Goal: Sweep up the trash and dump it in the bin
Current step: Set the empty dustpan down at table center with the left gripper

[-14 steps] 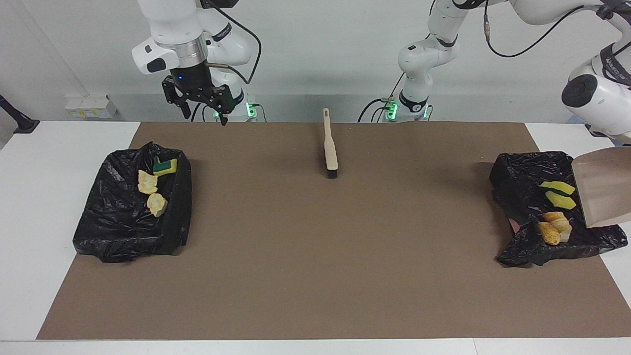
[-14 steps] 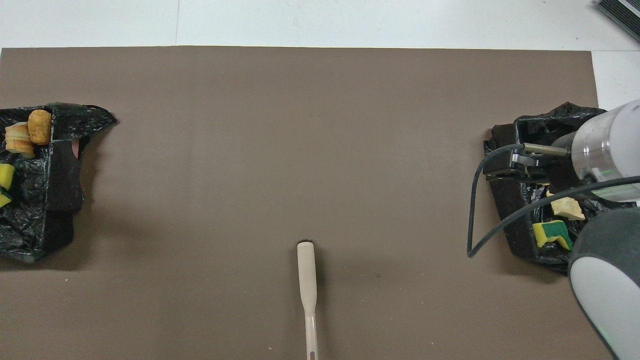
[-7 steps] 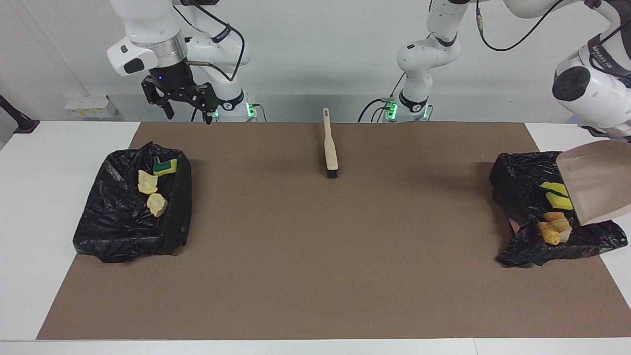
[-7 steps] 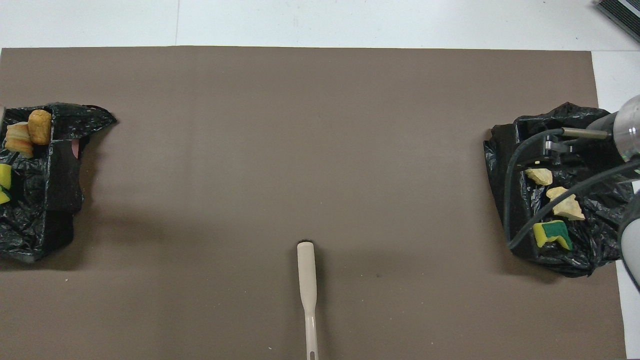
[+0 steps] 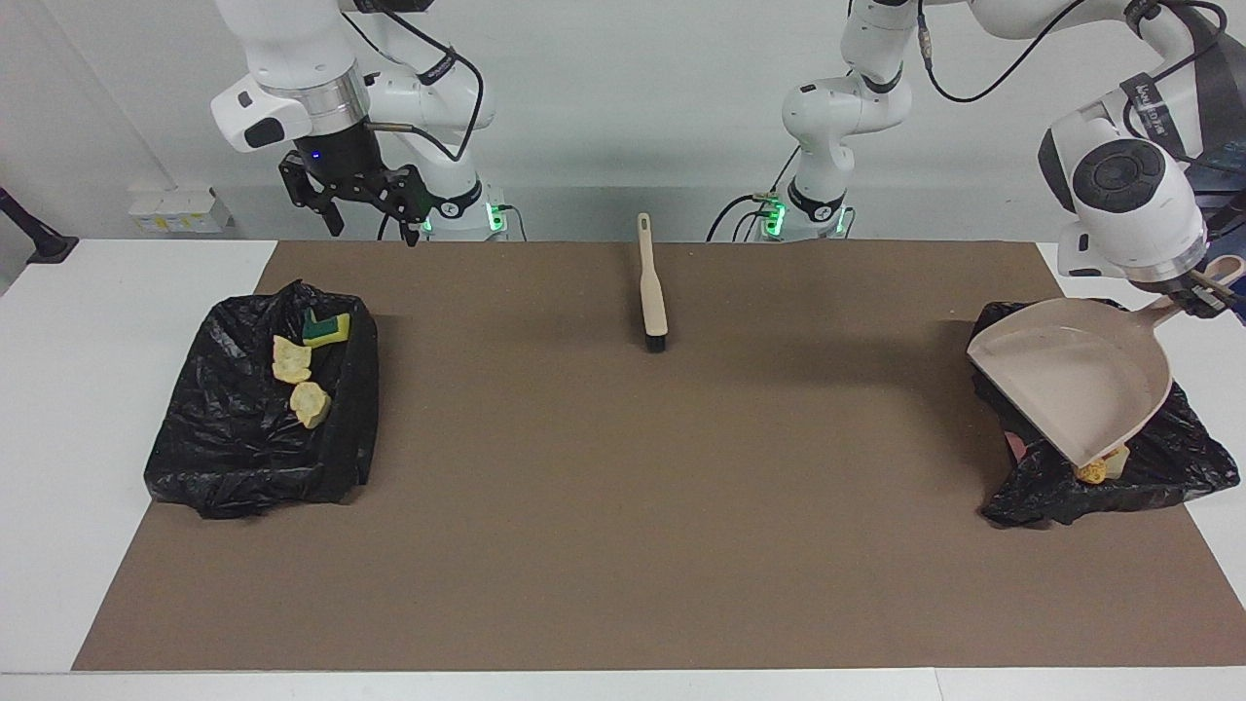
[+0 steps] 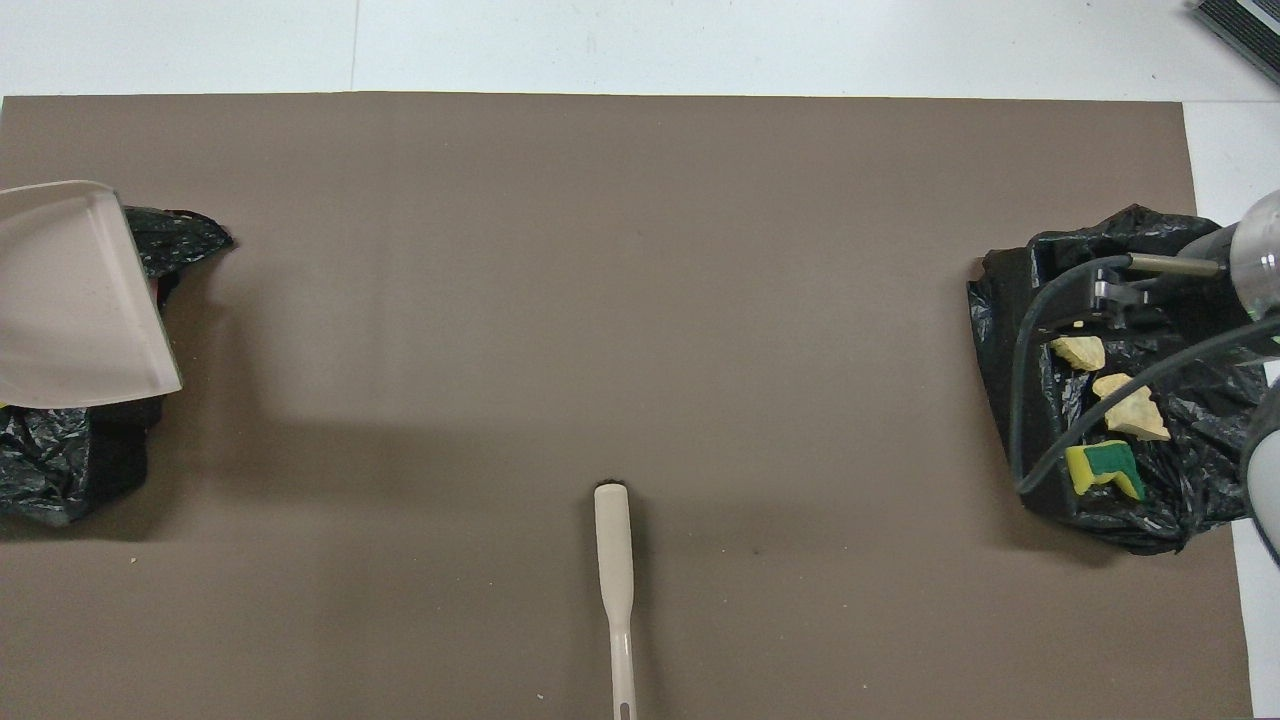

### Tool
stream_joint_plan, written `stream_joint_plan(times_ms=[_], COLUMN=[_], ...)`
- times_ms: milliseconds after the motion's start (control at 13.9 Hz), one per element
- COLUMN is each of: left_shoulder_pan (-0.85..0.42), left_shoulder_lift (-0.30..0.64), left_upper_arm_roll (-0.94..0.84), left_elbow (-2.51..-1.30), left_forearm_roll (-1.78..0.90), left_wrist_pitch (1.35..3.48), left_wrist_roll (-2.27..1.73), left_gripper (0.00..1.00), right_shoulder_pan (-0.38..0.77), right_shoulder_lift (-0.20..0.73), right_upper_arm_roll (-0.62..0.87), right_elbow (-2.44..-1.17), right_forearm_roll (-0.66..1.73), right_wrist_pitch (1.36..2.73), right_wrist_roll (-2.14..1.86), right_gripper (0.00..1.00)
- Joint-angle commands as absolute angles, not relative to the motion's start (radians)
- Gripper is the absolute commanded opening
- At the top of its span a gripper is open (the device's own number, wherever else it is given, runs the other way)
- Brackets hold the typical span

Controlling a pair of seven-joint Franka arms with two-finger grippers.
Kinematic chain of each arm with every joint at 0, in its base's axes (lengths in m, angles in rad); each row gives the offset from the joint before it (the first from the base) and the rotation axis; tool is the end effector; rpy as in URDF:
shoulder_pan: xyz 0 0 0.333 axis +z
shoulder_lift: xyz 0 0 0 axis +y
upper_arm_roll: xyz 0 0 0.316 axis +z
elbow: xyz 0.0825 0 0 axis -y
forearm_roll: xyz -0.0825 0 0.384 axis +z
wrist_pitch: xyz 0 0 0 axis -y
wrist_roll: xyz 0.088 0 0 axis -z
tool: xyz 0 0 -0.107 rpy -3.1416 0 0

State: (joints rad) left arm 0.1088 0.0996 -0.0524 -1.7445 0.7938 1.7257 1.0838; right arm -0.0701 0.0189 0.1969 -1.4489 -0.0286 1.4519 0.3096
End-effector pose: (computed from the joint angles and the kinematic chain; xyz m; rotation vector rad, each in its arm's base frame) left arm 0.5830 0.0999 0.5246 -2.0372 1.4014 0.6636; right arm 0.5443 0.0648 0.6608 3.1006 -0.2892 -0.0153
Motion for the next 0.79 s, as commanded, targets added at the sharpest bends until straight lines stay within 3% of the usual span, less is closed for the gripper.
stream_joint_plan(times_ms=[0, 361, 722], left_shoulder_pan=[0.051, -0.102, -0.259], left_shoulder_lift=[0.077, 0.071, 0.084], left_upper_arm_roll=[-0.044, -0.046, -0.048], left_elbow=[-1.755, -1.746, -1.741], left_forearm_roll=[0.669, 0.442, 0.156], left_wrist_pitch=[1.637, 1.464, 1.43], left_wrist_roll=[0.95, 0.625, 0.229], left_gripper=[0.0, 0.0, 0.0], right_shoulder_pan=[-0.103, -0.106, -0.106], right_shoulder_lift=[0.029, 0.029, 0.029], right_upper_arm_roll=[0.206, 0.204, 0.204], right_elbow=[-1.431, -1.431, -1.431], right_forearm_roll=[-0.029, -0.031, -0.029], right_wrist_pitch=[1.431, 1.431, 1.431], right_wrist_roll=[0.29, 0.29, 0.29], right_gripper=[1.0, 1.0, 1.0])
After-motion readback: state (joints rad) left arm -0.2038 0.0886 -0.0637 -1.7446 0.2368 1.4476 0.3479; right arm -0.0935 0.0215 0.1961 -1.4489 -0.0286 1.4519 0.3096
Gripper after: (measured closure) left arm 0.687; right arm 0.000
